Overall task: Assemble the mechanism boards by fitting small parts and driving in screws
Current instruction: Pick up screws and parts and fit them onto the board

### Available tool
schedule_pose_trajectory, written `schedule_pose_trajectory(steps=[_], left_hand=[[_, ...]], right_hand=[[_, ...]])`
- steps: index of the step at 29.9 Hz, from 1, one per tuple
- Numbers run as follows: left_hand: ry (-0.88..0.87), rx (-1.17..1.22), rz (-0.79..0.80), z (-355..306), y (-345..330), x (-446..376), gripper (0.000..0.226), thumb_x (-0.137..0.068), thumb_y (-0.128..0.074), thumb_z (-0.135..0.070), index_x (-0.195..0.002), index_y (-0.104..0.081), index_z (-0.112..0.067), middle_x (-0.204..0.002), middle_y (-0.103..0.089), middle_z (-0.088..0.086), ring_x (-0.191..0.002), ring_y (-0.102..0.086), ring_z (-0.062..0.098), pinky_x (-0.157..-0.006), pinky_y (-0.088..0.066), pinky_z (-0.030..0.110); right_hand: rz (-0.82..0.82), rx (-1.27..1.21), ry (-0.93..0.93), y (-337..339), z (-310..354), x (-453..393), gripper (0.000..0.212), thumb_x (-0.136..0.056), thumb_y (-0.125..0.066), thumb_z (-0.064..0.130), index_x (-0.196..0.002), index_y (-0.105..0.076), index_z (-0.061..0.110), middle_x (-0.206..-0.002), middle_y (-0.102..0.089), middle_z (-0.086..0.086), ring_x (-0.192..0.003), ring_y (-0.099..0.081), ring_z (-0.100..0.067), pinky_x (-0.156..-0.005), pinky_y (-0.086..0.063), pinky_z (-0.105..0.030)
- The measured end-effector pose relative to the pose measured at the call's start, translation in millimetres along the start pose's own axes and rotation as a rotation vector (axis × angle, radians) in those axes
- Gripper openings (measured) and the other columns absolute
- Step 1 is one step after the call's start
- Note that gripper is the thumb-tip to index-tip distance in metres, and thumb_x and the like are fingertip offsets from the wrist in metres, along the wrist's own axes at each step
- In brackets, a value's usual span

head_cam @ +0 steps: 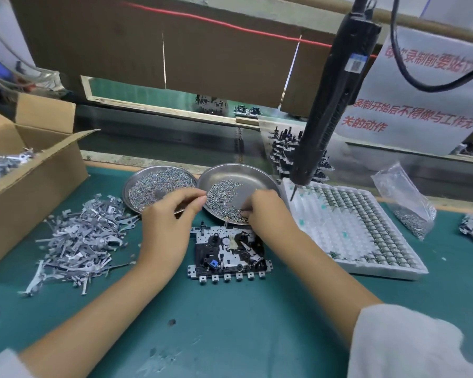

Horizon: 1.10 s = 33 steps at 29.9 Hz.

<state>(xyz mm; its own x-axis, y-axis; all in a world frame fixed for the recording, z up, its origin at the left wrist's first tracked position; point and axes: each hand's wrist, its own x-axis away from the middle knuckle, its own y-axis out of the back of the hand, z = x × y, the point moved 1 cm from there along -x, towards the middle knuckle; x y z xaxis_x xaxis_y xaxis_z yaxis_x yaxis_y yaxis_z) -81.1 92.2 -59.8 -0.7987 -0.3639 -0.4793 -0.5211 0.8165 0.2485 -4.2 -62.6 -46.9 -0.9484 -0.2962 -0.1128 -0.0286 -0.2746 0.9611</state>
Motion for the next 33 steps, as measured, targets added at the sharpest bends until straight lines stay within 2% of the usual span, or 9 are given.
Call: schedule_pose_trajectory(steps=[3,8,11,16,19,23,25,29,33], left_hand=[[-0.022,0.001,0.016,-2,-3,5,0.011,-0.085,-0.067,-0.010,-0.093,-0.071,-0.018,-0.087,-0.068,-0.011,-0.080,-0.061,-0.002,-0.077,-0.044,0.010],[-0.030,0.072,0.049,-5,-7,12,0.016,-0.081,-0.072,-0.010,-0.095,-0.071,-0.017,-0.088,-0.070,-0.012,-0.083,-0.064,-0.003,-0.082,-0.045,0.008],[-0.032,0.098,0.048,-4,-9,15,0.019,-0.078,-0.075,-0.011,-0.093,-0.070,-0.022,-0.085,-0.071,-0.013,-0.082,-0.066,-0.002,-0.082,-0.045,0.009],[-0.063,0.113,0.064,-1,-12,18,0.019,-0.076,-0.076,-0.014,-0.091,-0.071,-0.023,-0.082,-0.072,-0.016,-0.082,-0.067,-0.002,-0.080,-0.045,0.008],[-0.060,0.124,0.072,1,-13,18,0.019,-0.075,-0.077,-0.016,-0.091,-0.071,-0.025,-0.084,-0.072,-0.017,-0.083,-0.067,0.000,-0.079,-0.045,0.008],[-0.066,0.150,0.094,1,-15,18,0.020,-0.075,-0.077,-0.017,-0.090,-0.070,-0.028,-0.085,-0.072,-0.018,-0.084,-0.068,0.001,-0.080,-0.047,0.011],[-0.093,0.157,0.108,0,-15,19,0.021,-0.075,-0.077,-0.018,-0.091,-0.069,-0.029,-0.086,-0.072,-0.017,-0.085,-0.068,0.001,-0.079,-0.047,0.011],[-0.135,0.179,0.130,-4,-15,22,0.023,-0.072,-0.076,-0.026,-0.092,-0.067,-0.033,-0.088,-0.071,-0.019,-0.086,-0.067,-0.001,-0.084,-0.045,0.012],[-0.146,0.200,0.148,-5,-15,22,0.023,-0.072,-0.076,-0.026,-0.091,-0.067,-0.034,-0.087,-0.072,-0.020,-0.086,-0.067,-0.004,-0.081,-0.043,0.007]], right_hand=[[-0.053,-0.046,0.005,-1,-4,1,0.014,-0.087,-0.060,0.003,-0.091,-0.073,0.000,-0.088,-0.071,-0.018,-0.084,-0.066,-0.030,-0.079,-0.054,-0.037],[-0.177,-0.293,0.011,6,-11,12,0.012,-0.086,-0.069,0.013,-0.094,-0.076,0.006,-0.090,-0.074,-0.007,-0.073,-0.059,-0.011,-0.063,-0.036,-0.007],[-0.266,-0.475,-0.013,9,-15,22,0.010,-0.083,-0.072,0.015,-0.089,-0.077,0.009,-0.083,-0.074,-0.002,-0.065,-0.056,0.000,-0.064,-0.039,0.001],[-0.300,-0.609,-0.059,9,-21,27,0.010,-0.083,-0.072,0.012,-0.091,-0.077,0.010,-0.079,-0.071,0.004,-0.067,-0.058,0.008,-0.067,-0.043,0.000],[-0.318,-0.634,-0.063,9,-21,29,0.012,-0.085,-0.069,0.011,-0.095,-0.076,0.009,-0.081,-0.070,0.005,-0.070,-0.060,0.005,-0.070,-0.045,-0.002],[-0.236,-0.953,-0.076,8,-17,36,0.007,-0.083,-0.069,0.004,-0.084,-0.074,0.009,-0.076,-0.073,-0.009,-0.073,-0.070,-0.022,-0.068,-0.056,-0.030],[-0.147,-1.162,-0.064,9,-12,44,0.008,-0.080,-0.072,0.000,-0.081,-0.072,0.008,-0.073,-0.072,-0.015,-0.070,-0.071,-0.025,-0.067,-0.059,-0.033],[0.000,-1.366,-0.023,5,-7,55,0.011,-0.075,-0.076,0.003,-0.085,-0.072,0.003,-0.072,-0.072,-0.012,-0.063,-0.069,-0.017,-0.062,-0.056,-0.021],[0.026,-1.404,0.038,0,-5,56,0.004,-0.075,-0.072,0.011,-0.079,-0.073,0.010,-0.068,-0.070,-0.007,-0.062,-0.065,-0.012,-0.063,-0.054,-0.018]])
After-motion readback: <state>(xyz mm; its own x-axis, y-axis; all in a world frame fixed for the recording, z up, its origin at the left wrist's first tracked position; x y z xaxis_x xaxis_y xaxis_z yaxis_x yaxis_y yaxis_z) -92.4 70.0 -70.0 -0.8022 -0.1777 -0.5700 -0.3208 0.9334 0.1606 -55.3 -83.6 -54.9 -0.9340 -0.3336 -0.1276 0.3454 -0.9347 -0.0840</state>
